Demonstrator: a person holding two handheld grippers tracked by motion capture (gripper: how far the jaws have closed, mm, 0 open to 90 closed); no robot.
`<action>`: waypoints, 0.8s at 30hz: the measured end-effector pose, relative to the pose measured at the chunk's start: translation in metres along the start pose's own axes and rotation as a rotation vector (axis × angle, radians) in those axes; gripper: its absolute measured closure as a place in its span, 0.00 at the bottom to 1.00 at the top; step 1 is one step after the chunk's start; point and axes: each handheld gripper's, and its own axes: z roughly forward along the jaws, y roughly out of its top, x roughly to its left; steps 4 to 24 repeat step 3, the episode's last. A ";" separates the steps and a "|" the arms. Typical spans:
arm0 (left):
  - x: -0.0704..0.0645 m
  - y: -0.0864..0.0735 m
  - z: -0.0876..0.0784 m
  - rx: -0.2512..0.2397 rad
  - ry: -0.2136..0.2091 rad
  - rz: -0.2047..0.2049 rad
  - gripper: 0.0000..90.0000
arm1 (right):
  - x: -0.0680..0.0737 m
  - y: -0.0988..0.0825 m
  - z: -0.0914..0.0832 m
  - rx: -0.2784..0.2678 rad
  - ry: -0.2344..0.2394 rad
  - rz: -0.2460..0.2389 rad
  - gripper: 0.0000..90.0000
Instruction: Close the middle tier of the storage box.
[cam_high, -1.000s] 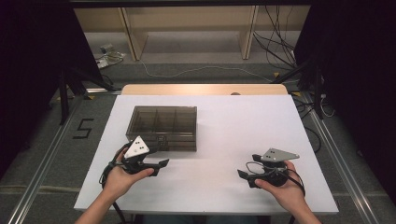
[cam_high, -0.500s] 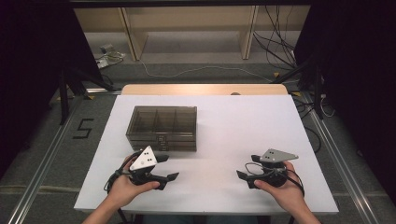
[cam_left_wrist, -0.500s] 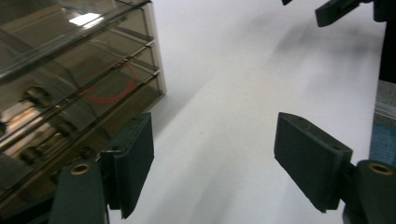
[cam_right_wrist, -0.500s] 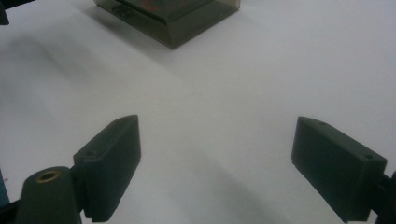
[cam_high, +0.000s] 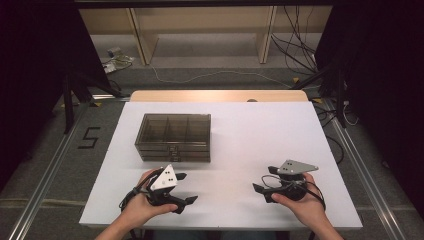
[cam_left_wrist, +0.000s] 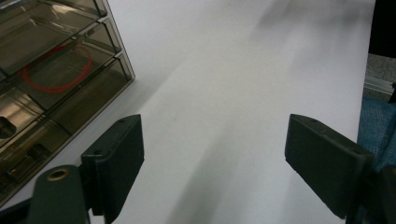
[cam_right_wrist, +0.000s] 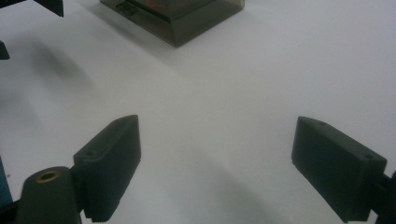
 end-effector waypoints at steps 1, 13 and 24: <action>-0.001 0.000 0.001 0.004 -0.004 0.001 0.21 | 0.000 0.000 0.000 0.001 -0.001 0.000 0.18; -0.003 0.001 0.003 0.002 -0.009 0.005 0.20 | 0.000 0.000 0.000 0.000 -0.003 0.000 0.18; -0.003 0.001 0.003 0.002 -0.009 0.005 0.20 | 0.000 0.000 0.000 0.000 -0.003 0.000 0.18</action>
